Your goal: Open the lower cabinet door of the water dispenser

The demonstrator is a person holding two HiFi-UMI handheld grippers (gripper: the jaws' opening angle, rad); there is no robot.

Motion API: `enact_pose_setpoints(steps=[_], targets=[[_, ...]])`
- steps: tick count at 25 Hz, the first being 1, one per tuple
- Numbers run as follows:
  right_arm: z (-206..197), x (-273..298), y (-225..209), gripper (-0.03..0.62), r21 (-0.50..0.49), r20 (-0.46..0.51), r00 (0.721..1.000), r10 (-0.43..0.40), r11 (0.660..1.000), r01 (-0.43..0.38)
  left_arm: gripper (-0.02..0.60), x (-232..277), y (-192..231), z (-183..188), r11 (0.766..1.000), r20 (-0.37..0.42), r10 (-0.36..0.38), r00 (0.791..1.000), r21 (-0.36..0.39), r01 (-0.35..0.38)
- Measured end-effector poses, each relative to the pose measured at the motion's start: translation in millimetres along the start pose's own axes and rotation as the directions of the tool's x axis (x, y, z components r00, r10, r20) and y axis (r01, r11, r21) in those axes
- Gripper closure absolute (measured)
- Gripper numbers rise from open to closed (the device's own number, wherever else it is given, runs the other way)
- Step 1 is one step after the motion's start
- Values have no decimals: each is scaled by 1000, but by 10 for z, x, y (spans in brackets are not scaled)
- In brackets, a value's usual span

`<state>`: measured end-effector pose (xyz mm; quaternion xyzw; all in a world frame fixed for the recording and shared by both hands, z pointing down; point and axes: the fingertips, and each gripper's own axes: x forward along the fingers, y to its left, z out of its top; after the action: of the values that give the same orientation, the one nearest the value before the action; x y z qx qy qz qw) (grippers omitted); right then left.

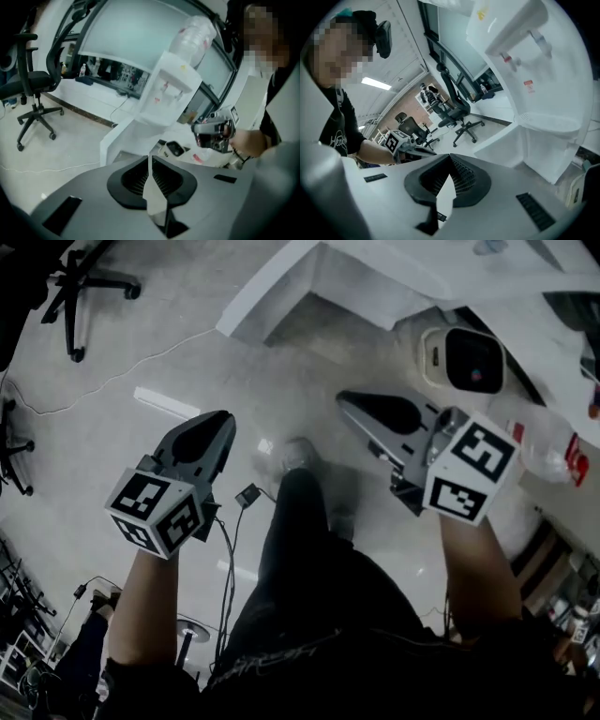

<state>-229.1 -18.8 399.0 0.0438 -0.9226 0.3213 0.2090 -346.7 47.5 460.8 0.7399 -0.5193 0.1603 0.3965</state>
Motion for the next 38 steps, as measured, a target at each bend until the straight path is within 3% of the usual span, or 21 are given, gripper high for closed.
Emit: enact_pose_setpoints(steps=[2,6,8,11,14,16,21,29,33,36,38], targets=[[101,-214,276,582,-59,6,1000,5,998,-4,565,-202,-413,279,999,86,-47,995,10,46],[340,-757,908,582,-140,35,999,10,990,-5,581,-697,-1191,627,996,169,-93,981,24,91],[538,-1082,1219,582,-205,70,998,-10,979,24,581,-978,-1580,874,991,226,-123,966,71,109],[823,-1592,1767,582,-258,131,991,-25,964,59,581,-1498,-2140,1202,985,290,-140,947,137,103],[1009,-2027,2295,582,-302,189,982,-3,951,61,581,-1978,-2602,1435,985,356,-130,925,151,80],[1076,-2295,2607,582,-318,211,977,-5,945,74,581,-2296,-2973,1509,979,389,-161,907,181,96],[1353,-2876,3326,582,-354,280,959,33,933,71,581,-2891,-3652,1640,961,417,-122,901,276,2],[1700,-3596,4129,582,-392,332,941,61,917,79,581,-3694,-4536,1910,947,480,-231,846,312,82],[1771,-3746,4351,582,-394,340,935,96,918,50,581,-3962,-4915,2079,921,493,-308,813,370,124],[1758,-3760,4451,582,-415,342,934,105,908,50,581,-4040,-5102,2109,894,488,-331,807,437,102],[1736,-3760,4494,582,-433,344,933,106,900,57,581,-4037,-5138,2101,892,486,-336,807,439,107]])
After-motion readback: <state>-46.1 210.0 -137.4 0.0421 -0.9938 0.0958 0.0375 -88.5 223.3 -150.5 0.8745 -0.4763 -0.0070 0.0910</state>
